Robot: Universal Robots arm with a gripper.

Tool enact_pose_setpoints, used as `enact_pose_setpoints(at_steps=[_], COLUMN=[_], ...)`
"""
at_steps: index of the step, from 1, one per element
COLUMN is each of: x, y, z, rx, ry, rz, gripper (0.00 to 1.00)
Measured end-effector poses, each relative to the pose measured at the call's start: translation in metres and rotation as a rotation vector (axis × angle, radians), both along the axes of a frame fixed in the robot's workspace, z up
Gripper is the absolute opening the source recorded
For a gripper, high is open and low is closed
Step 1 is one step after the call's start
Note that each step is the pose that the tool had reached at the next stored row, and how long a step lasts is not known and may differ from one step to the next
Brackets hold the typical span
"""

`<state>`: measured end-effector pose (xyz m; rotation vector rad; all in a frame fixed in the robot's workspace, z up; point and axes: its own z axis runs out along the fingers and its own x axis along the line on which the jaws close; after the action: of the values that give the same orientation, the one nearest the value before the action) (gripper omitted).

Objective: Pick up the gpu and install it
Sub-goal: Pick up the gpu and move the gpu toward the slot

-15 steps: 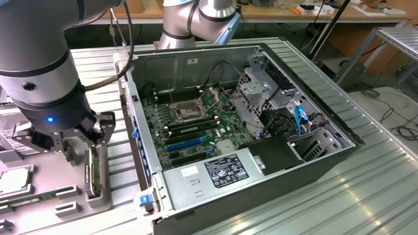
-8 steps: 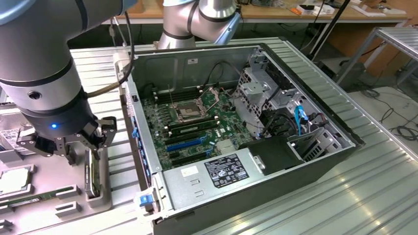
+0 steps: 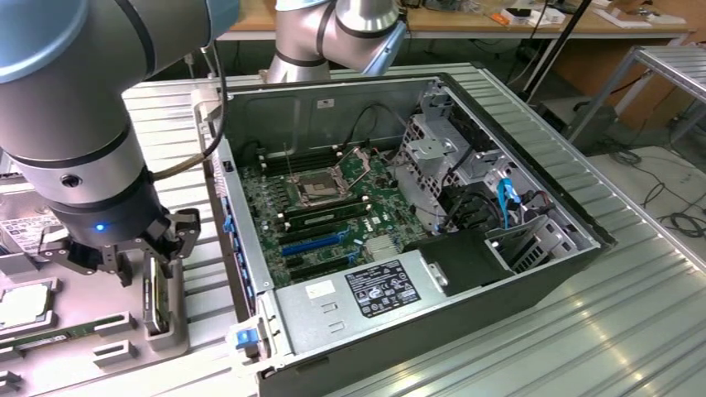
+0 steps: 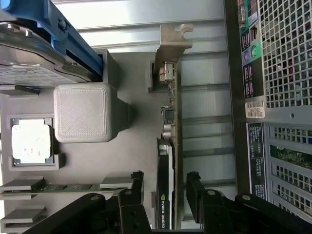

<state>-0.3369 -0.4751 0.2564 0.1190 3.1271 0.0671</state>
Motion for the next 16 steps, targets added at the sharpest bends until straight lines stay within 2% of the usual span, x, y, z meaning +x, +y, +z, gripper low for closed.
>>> enact_pose_setpoints(at_steps=[8, 16], x=[0.0, 0.0], y=[-0.0047, -0.0056], z=[-0.0076, -0.009], rx=[0.0, 0.0], ry=[0.0, 0.0001], rz=[0.0, 0.0], gripper=[0.48, 0.48])
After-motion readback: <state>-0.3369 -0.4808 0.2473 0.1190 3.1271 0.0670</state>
